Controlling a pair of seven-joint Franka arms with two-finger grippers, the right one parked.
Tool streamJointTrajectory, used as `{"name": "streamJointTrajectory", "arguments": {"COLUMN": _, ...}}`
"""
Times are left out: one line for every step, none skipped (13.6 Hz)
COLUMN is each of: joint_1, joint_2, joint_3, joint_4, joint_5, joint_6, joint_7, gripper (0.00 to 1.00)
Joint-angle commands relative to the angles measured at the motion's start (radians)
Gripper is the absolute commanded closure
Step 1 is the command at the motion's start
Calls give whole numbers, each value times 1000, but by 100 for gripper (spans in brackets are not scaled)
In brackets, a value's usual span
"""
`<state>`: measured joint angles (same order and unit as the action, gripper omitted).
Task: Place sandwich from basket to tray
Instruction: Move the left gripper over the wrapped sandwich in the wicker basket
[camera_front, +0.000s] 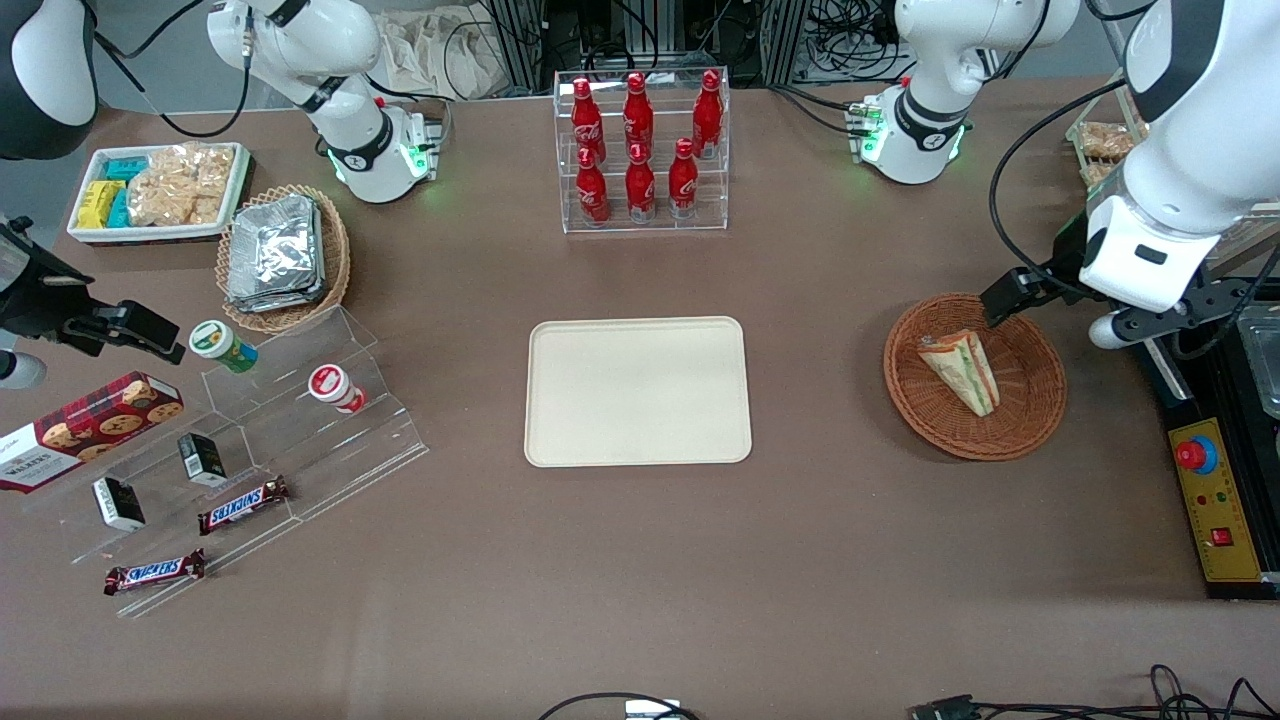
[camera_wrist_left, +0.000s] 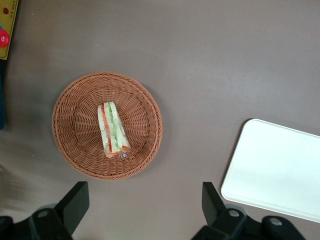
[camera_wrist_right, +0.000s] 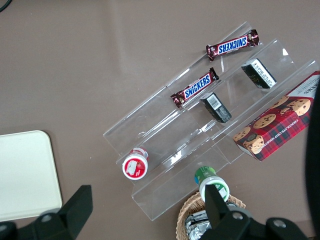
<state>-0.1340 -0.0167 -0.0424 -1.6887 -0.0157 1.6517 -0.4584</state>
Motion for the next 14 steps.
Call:
{"name": "streamJointTrajectory", "arguments": {"joint_1": -21, "joint_2": 7, "joint_3": 12, "joint_4": 38, "joint_5": 19, "joint_6": -58, "joint_7": 3, "gripper": 0}}
{"name": "streamJointTrajectory", "arguments": {"joint_1": -21, "joint_2": 8, "joint_3": 12, "joint_4": 41, "joint_5": 26, "joint_6": -69, "joint_7": 1, "gripper": 0}}
{"name": "streamJointTrajectory", "arguments": {"joint_1": -21, "joint_2": 8, "joint_3": 12, "joint_4": 38, "joint_5": 28, "joint_6": -73, "joint_7": 7, "gripper": 0}}
{"name": "streamJointTrajectory", "arguments": {"joint_1": -18, "joint_2": 8, "joint_3": 12, "joint_4": 34, "joint_5": 28, "joint_6": -73, "joint_7": 12, "gripper": 0}}
{"name": "streamJointTrajectory", "arguments": {"joint_1": -18, "joint_2": 8, "joint_3": 13, "joint_4": 26, "joint_5": 29, "joint_6": -73, "joint_7": 12, "gripper": 0}}
{"name": "streamJointTrajectory", "arguments": {"joint_1": -18, "joint_2": 8, "joint_3": 13, "joint_4": 15, "joint_5": 43, "joint_6": -70, "joint_7": 6, "gripper": 0}}
{"name": "streamJointTrajectory", "arguments": {"joint_1": -18, "joint_2": 3, "joint_3": 13, "joint_4": -12, "joint_5": 66, "joint_6": -61, "joint_7": 4, "gripper": 0}}
{"name": "streamJointTrajectory", "arguments": {"joint_1": -16, "joint_2": -3, "joint_3": 15, "joint_4": -58, "joint_5": 83, "joint_6": -40, "joint_7": 0, "gripper": 0}}
{"name": "streamJointTrajectory", "arguments": {"joint_1": -15, "joint_2": -8, "joint_3": 18, "joint_4": -118, "joint_5": 92, "joint_6": 9, "joint_7": -6, "gripper": 0}}
{"name": "streamJointTrajectory", "arguments": {"joint_1": -13, "joint_2": -21, "joint_3": 21, "joint_4": -191, "joint_5": 101, "joint_6": 72, "joint_7": -19, "gripper": 0}}
{"name": "streamJointTrajectory", "arguments": {"joint_1": -13, "joint_2": -31, "joint_3": 27, "joint_4": -265, "joint_5": 117, "joint_6": 138, "joint_7": -46, "gripper": 0}}
{"name": "streamJointTrajectory", "arguments": {"joint_1": -13, "joint_2": -46, "joint_3": 27, "joint_4": -348, "joint_5": 120, "joint_6": 220, "joint_7": -74, "gripper": 0}}
{"name": "streamJointTrajectory", "arguments": {"joint_1": -13, "joint_2": -58, "joint_3": 27, "joint_4": -424, "joint_5": 137, "joint_6": 300, "joint_7": -109, "gripper": 0}}
{"name": "streamJointTrajectory", "arguments": {"joint_1": -13, "joint_2": -61, "joint_3": 32, "joint_4": -489, "joint_5": 149, "joint_6": 369, "joint_7": -127, "gripper": 0}}
